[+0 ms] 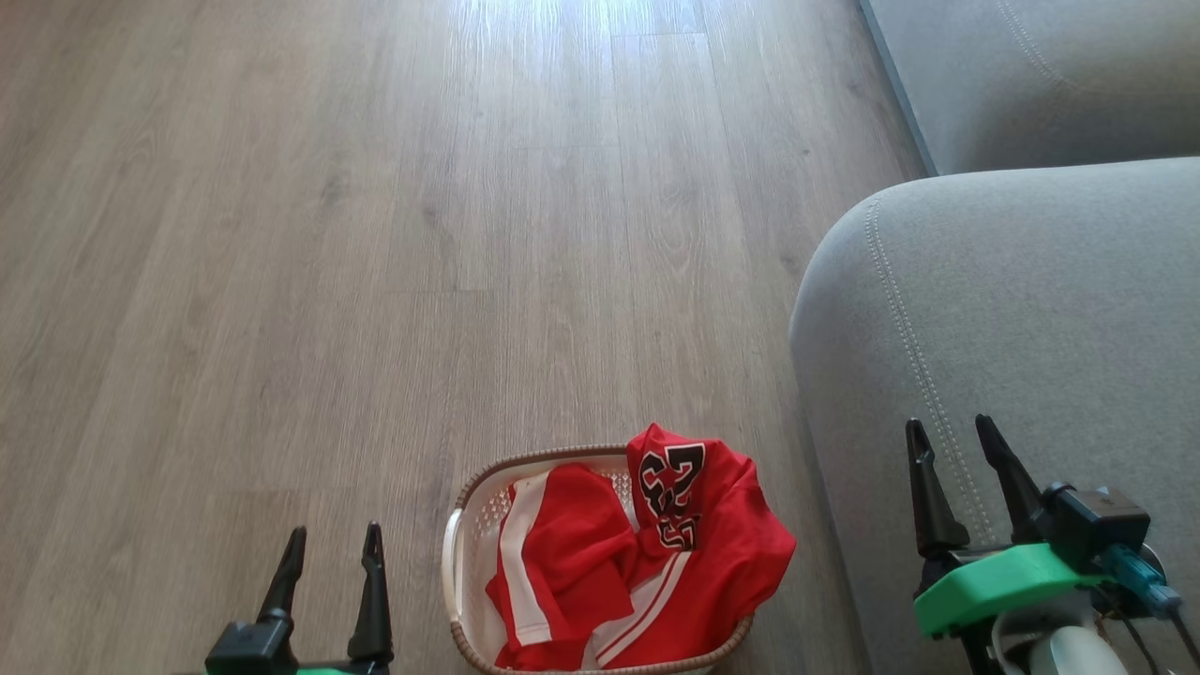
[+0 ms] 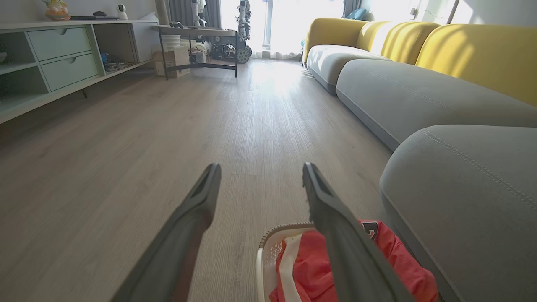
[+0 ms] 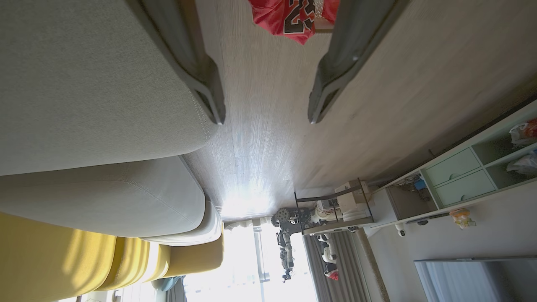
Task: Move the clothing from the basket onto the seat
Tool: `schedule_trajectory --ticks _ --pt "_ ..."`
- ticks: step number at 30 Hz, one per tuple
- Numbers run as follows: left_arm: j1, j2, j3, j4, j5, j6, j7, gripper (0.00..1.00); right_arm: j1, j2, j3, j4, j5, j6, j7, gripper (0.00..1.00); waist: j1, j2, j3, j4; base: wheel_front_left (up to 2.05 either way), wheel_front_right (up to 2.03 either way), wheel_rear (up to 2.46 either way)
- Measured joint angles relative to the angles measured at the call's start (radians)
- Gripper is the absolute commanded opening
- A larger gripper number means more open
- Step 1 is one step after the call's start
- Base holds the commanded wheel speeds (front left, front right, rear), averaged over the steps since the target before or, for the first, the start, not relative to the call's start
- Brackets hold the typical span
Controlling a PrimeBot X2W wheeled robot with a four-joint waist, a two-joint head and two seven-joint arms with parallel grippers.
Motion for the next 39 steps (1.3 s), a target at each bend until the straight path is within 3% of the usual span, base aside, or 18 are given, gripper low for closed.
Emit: schedule_trajectory --ticks 25,39 --pt "-0.030 0.000 -0.033 0.032 0.004 -0.009 0.000 1.00 -0.001 0.000 -0.010 -0.021 -0.010 0.000 -0.001 1.00 0.0000 0.0000 0.050 0.002 0.00 0.00 0.00" --pt "-0.240 0.000 -0.078 0.144 0.037 -0.022 0.000 1.00 -0.124 0.001 -0.069 -0.114 -0.046 0.000 -0.002 1.00 0.0000 0.0000 0.238 -0.010 0.00 0.00 0.00"
